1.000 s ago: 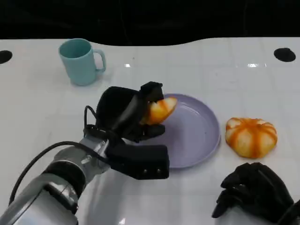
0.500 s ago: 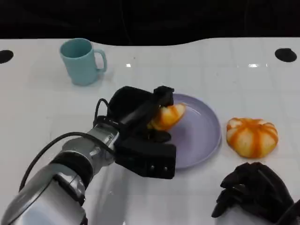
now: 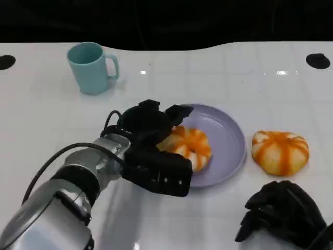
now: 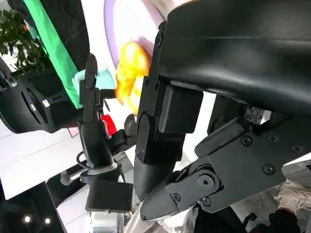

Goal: Grasp the bread from the table and place it into the plate.

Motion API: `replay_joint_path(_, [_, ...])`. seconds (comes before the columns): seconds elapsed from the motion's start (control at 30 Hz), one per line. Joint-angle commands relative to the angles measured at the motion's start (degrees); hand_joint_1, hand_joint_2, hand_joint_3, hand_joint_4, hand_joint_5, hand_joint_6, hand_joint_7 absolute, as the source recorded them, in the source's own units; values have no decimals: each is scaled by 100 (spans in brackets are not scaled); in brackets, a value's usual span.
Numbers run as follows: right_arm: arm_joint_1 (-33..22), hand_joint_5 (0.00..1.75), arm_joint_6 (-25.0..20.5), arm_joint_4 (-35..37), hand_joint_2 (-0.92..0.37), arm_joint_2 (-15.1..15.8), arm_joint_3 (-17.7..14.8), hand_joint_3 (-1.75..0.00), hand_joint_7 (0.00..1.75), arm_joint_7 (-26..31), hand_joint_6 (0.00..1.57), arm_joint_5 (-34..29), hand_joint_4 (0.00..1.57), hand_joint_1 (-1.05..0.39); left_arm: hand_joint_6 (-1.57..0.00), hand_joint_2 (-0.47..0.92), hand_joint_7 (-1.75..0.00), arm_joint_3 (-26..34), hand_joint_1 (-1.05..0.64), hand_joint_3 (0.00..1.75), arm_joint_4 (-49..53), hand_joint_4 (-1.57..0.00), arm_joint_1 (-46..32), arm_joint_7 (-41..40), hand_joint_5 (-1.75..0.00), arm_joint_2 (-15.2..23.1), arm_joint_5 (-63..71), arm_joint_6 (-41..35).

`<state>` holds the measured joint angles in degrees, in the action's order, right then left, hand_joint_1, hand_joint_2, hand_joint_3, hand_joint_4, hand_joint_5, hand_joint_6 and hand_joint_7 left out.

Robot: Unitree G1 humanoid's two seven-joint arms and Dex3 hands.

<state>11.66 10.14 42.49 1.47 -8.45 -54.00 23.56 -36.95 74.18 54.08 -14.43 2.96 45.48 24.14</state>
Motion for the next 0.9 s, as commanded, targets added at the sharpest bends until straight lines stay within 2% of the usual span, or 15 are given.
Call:
replay_joint_path(0.03, [-199,29,-163,45,-73,65,-4,0,2,86,157,-58,157,-67,0,92,0,108,-105,88,-132,0,67,140,-175,197,-149,161])
replay_joint_path(0.17, [-220,30,-230,-2,-72,52,-4,0,3,95,157,-40,157,-66,0,92,0,436,-105,88,-266,0,-105,47,-174,334,-495,551])
replay_joint_path(0.23, [-240,30,-230,-39,-72,43,7,0,3,131,157,-53,157,-66,-8,92,-12,746,-105,74,-340,0,-275,54,-149,406,-846,903])
replay_joint_path(0.27, [-248,30,-200,-39,-72,39,12,0,3,132,157,-60,157,-66,-5,92,-38,919,-105,71,-373,0,-390,53,-151,433,-1048,1108])
replay_joint_path(0.3, [-258,30,-193,-43,-73,40,19,0,3,148,157,-70,157,-66,-3,92,-80,1117,-105,66,-392,0,-518,100,-161,432,-1286,1316])
replay_joint_path(0.33, [-266,29,-215,-52,-73,42,23,0,3,164,157,-70,157,-67,-6,92,-124,1418,-105,56,-389,-13,-679,306,-169,387,-1674,1554])
replay_joint_path(0.37, [-274,29,-231,-53,-72,42,24,0,4,171,157,-66,157,-67,-19,92,-136,1671,-105,49,-382,-33,-812,516,-163,338,-2006,1737])
replay_joint_path(0.4, [-282,29,-236,-55,-72,40,26,0,4,173,157,-63,157,-67,-31,92,-136,1910,-105,43,-380,-50,-929,759,-155,277,-2335,1896])
replay_joint_path(0.47, [-306,30,-173,-49,-73,32,28,0,5,154,157,-65,157,-67,-73,92,-119,2445,-105,32,-413,-91,-1226,1341,-136,103,-3103,2259])
replay_joint_path(0.53, [-324,29,-125,-39,-74,33,26,-1,4,106,157,-54,157,-67,-112,92,-101,2883,-105,27,-477,-124,-1475,1976,-122,-49,-3760,2449])
replay_joint_path(0.57, [-328,29,-120,-31,-74,34,23,-1,4,74,156,-40,157,-66,-123,92,-95,3058,-105,26,-532,-133,-1601,2285,-118,-102,-4039,2501])
replay_joint_path(0.63, [-348,28,-106,-35,-74,35,25,-1,3,44,156,-34,157,-65,-137,92,-91,3364,-105,24,-672,-142,-1824,2909,-115,-195,-4543,2502])
replay_joint_path(0.7, [-373,27,-64,-51,-74,33,39,-1,3,40,156,-53,157,-65,-152,92,-76,3647,-105,17,-875,-153,-2050,3582,-105,-287,-5060,2351])
replay_joint_path(0.9, [-452,28,-224,-207,-73,2,71,0,2,22,157,6,157,-65,-157,89,-75,4060,-105,3,-1873,-157,-2867,5325,-93,-274,-6172,1298])
